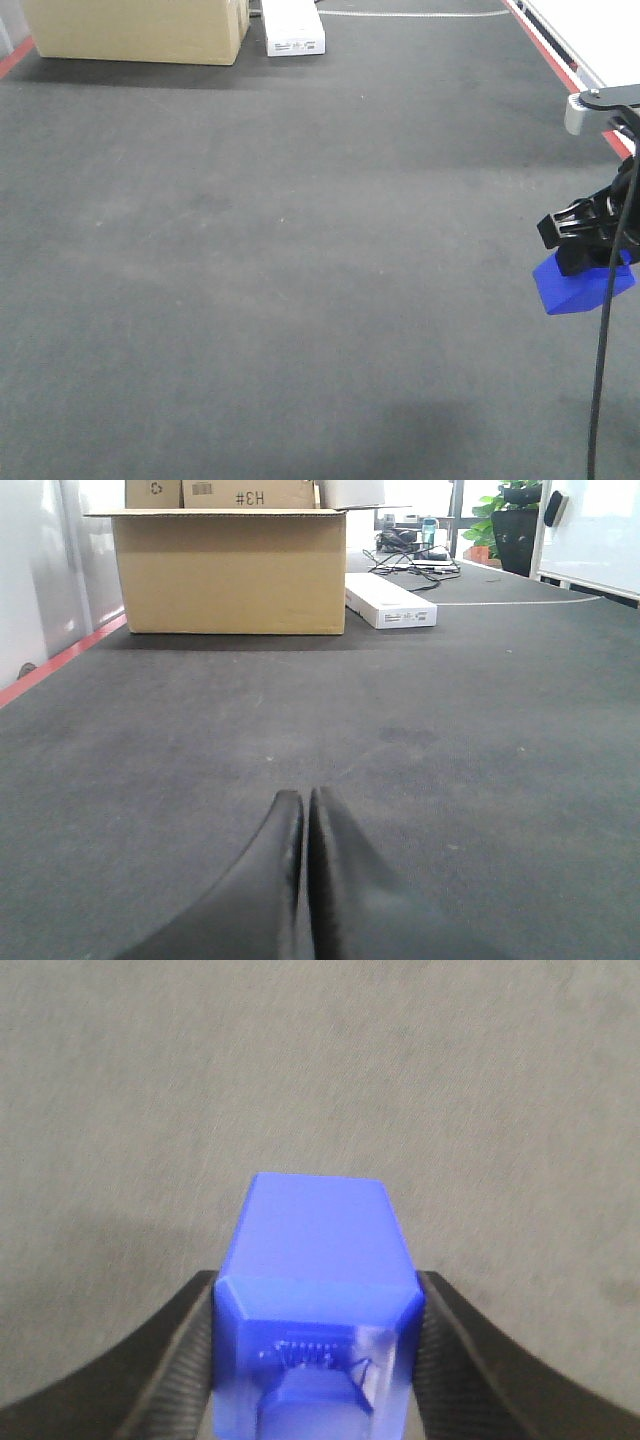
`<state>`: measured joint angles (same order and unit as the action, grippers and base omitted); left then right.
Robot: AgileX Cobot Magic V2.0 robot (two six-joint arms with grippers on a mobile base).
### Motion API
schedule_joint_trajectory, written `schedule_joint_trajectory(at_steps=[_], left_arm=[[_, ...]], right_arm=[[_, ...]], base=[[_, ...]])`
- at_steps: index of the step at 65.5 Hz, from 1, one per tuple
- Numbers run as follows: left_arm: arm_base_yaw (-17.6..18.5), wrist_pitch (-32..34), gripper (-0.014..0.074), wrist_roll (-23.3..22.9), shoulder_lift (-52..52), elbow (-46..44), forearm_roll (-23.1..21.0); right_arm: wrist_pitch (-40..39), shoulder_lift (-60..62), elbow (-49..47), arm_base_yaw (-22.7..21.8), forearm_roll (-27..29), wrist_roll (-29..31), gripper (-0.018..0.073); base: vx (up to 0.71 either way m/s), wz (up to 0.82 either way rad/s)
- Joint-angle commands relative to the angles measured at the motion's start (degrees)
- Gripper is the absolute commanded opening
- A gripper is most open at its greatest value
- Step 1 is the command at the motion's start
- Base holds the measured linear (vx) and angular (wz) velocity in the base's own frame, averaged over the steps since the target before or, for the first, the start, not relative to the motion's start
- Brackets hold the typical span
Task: Pour parts from conveyor to right shelf
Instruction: 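Raise the held blue block and pull the right arm back, then drive away from the conveyor holding the block in the right gripper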
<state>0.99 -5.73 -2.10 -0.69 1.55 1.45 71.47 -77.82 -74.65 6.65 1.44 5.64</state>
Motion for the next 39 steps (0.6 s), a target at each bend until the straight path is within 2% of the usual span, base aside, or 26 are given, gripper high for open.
schedule_joint_trajectory(at_steps=[1, 21, 39], left_arm=[[-0.18, 4.49, -0.0006, -0.49, -0.72, -1.49, -0.35], [-0.18, 4.49, -0.0006, -0.49, -0.72, -1.49, -0.35], [-0.18, 4.49, -0.0006, -0.49, -0.72, -1.49, -0.35]], right_arm=[[2.19, 1.65, -1.35, -0.07, -0.28, -0.01, -0.0006], [2.26, 1.65, -1.35, -0.07, -0.29, -0.01, -0.0006], [2.21, 1.65, -1.35, -0.07, -0.29, -0.01, -0.0006]], base=[[-0.14, 0.04], [-0.17, -0.03], [-0.21, -0.27]])
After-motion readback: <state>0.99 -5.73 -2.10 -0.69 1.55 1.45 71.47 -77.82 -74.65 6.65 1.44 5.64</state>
